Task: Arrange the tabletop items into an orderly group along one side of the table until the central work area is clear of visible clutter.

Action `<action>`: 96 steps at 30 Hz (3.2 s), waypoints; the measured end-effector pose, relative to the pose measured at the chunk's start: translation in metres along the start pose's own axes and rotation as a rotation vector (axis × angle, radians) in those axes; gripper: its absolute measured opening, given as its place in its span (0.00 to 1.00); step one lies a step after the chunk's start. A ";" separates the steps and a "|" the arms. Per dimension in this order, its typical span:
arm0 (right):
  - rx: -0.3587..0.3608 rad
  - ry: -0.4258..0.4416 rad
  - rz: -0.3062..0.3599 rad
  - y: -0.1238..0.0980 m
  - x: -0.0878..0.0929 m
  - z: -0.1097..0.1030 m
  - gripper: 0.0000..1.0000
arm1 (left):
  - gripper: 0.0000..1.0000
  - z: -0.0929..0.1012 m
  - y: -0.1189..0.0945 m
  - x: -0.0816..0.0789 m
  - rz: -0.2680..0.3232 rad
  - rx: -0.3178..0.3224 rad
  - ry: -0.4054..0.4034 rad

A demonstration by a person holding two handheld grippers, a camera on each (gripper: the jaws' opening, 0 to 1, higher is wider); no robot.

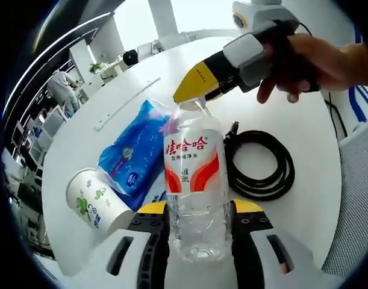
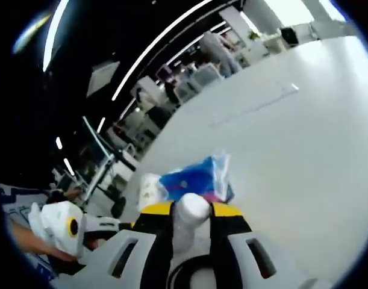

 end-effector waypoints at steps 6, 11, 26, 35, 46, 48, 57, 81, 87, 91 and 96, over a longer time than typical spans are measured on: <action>-0.012 -0.085 -0.012 0.002 -0.005 -0.015 0.19 | 0.38 -0.001 -0.003 0.003 0.008 -0.013 -0.036; -0.027 -0.156 -0.023 0.001 -0.008 -0.027 0.19 | 0.39 -0.001 -0.007 0.006 0.016 -0.029 -0.061; -0.056 -0.277 -0.029 0.001 -0.010 -0.045 0.19 | 0.40 0.000 -0.012 0.010 0.037 -0.039 -0.102; -0.077 -0.349 -0.034 0.002 -0.011 -0.056 0.19 | 0.41 0.001 -0.014 0.013 0.032 -0.051 -0.123; -0.096 -0.389 -0.054 0.004 -0.007 -0.066 0.19 | 0.43 0.001 -0.020 0.008 0.078 -0.073 -0.144; -0.102 -0.396 -0.055 0.005 -0.004 -0.070 0.19 | 0.43 0.000 -0.020 0.006 0.084 -0.079 -0.151; -0.128 -0.484 -0.069 0.007 -0.002 -0.087 0.19 | 0.44 -0.003 -0.024 0.001 0.118 -0.087 -0.233; -0.183 -0.635 -0.067 0.004 0.008 -0.112 0.20 | 0.37 0.003 -0.038 0.015 0.170 -0.143 -0.315; -0.205 -0.677 -0.072 0.005 0.009 -0.117 0.21 | 0.37 0.004 -0.041 0.019 0.180 -0.158 -0.329; -0.211 -0.662 -0.022 0.001 0.006 -0.117 0.31 | 0.37 -0.001 -0.045 0.023 0.184 -0.173 -0.365; -0.214 -0.653 -0.007 -0.006 0.003 -0.115 0.39 | 0.37 -0.010 -0.051 0.026 0.201 -0.208 -0.400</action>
Point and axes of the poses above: the point that each gripper's makers call its tool centre point, and the gripper's own axes: y roughly forward along the fingers, z roughly to its right, x roughly out of its underside, the point moved 8 cm from there along -y, roughly backward along the fingers, and after that the axes turned 7 degrees about -x, right-handed, at the moved point
